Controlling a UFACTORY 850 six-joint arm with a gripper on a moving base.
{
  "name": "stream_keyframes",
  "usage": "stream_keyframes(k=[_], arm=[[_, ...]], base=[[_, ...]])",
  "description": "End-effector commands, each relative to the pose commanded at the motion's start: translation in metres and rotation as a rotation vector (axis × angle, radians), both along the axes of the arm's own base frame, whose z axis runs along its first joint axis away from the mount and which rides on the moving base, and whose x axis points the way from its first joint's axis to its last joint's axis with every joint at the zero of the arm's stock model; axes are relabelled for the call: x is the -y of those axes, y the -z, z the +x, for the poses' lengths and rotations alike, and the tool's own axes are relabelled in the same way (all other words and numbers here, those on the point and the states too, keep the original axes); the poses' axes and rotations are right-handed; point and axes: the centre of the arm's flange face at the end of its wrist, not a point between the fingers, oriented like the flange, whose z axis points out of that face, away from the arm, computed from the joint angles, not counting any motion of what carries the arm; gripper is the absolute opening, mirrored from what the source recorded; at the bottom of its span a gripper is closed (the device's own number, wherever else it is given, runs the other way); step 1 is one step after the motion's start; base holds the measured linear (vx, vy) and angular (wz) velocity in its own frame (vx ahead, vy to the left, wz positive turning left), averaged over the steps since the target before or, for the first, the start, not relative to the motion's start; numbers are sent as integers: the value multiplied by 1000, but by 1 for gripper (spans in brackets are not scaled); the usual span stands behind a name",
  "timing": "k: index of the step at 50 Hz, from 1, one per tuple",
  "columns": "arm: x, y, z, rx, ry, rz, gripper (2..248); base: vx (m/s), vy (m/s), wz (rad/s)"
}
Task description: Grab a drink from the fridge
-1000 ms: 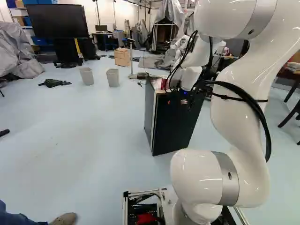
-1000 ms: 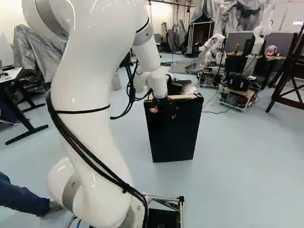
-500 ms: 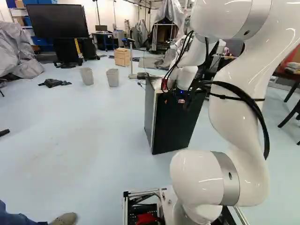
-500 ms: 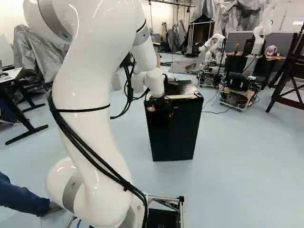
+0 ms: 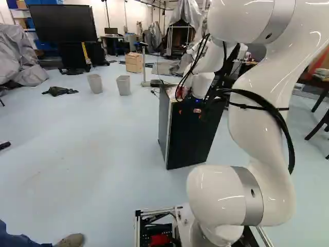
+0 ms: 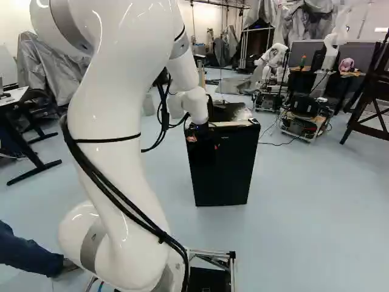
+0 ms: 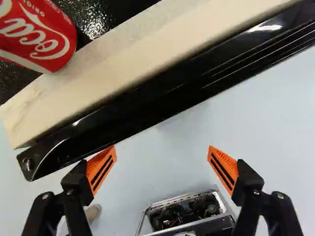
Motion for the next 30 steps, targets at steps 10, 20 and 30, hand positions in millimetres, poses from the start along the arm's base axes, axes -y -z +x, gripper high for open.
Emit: stream_keyframes(k=[10, 20, 30], arm=[[0, 0, -17, -10, 7, 2, 247], [0, -1, -35, -14, 15, 2, 247], [2, -3, -50, 26, 29, -16, 247]], base=[[0, 0, 0], [0, 0, 0], [0, 0, 0]])
